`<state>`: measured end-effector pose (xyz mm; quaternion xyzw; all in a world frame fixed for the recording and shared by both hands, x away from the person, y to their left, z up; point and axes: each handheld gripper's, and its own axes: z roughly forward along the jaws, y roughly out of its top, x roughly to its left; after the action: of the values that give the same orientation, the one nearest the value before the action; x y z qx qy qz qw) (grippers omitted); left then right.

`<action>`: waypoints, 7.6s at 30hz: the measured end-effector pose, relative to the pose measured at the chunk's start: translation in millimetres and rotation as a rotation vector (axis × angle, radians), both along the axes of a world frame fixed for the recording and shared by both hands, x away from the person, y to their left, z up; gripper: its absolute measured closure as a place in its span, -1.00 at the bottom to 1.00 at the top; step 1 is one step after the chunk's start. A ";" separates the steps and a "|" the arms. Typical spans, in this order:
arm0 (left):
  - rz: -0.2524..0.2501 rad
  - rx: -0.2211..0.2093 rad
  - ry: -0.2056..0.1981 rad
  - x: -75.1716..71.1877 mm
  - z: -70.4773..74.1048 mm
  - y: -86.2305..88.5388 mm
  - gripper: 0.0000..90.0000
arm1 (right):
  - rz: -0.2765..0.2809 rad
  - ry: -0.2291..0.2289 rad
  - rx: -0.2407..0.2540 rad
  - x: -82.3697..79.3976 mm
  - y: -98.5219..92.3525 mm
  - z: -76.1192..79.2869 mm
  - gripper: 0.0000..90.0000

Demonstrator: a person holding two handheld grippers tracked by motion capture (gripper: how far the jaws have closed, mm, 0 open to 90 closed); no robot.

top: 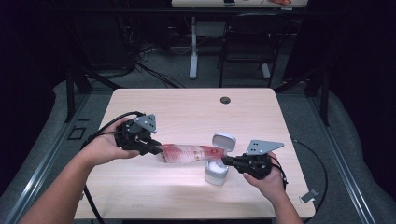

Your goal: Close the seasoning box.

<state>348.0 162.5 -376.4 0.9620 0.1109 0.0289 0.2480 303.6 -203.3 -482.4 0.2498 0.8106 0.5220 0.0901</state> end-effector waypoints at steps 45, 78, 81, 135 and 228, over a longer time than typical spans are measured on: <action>0.035 0.008 0.038 -1.2 -43.0 10.7 0.72 | -0.008 -0.014 0.063 -0.6 1.3 12.6 1.00; 0.071 -0.002 0.046 -1.0 -64.9 18.7 0.72 | -0.006 -0.020 0.070 5.5 11.8 22.4 1.00; 0.079 -0.004 0.043 -0.5 -64.4 22.1 0.72 | -0.004 -0.026 0.067 6.9 16.0 26.3 1.00; 0.202 -0.049 0.077 5.7 -133.9 37.1 0.71 | 0.015 -0.062 -0.078 28.2 68.8 40.8 1.00; 0.332 -0.202 -0.036 -21.4 -142.7 55.9 0.58 | 0.049 -0.117 -0.059 25.6 115.5 55.1 0.87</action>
<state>326.5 218.4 -519.1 0.8999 0.2661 0.0752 0.3371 329.2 -87.9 -427.3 0.1964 0.8248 0.5135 0.1318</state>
